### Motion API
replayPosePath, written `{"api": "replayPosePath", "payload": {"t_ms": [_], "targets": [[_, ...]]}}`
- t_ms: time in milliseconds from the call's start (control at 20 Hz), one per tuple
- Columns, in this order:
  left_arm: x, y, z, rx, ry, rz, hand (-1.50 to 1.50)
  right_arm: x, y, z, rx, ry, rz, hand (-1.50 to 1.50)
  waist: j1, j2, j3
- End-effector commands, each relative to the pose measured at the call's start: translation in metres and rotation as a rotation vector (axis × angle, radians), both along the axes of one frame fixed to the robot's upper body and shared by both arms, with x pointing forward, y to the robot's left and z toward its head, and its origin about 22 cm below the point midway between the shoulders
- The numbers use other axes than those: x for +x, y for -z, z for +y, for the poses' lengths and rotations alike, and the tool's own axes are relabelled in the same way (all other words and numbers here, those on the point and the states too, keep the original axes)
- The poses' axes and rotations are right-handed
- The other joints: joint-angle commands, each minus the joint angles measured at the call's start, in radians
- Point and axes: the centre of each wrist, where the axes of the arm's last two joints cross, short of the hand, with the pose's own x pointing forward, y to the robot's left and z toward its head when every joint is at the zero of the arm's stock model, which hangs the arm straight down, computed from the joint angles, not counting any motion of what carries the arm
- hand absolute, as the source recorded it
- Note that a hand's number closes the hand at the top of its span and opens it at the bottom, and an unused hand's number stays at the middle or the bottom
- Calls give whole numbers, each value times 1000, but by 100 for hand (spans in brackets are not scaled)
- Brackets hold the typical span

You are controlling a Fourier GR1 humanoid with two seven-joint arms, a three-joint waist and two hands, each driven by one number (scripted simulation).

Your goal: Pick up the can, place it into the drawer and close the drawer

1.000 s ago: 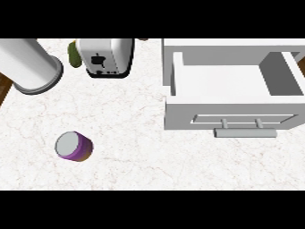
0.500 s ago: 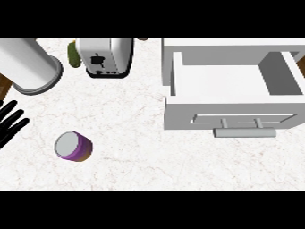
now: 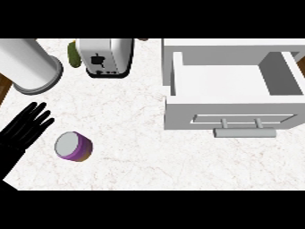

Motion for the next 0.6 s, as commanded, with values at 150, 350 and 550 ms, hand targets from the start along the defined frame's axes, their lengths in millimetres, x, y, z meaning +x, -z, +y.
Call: {"api": "replayPosePath", "payload": {"t_ms": [150,350,550], "targets": [[8,42,-7,29,-44,31,-150,-9,-3,-11,-10,-16,5,-150,0,0,0],[-6,64,20,55,-79,32,-150,-15,-2,-8,-13,6,-1,-150,1,0,0],[-1,93,10,58,-99,10,-150,-13,-5,-20,1,-10,13,-150,-1,0,0]]}}
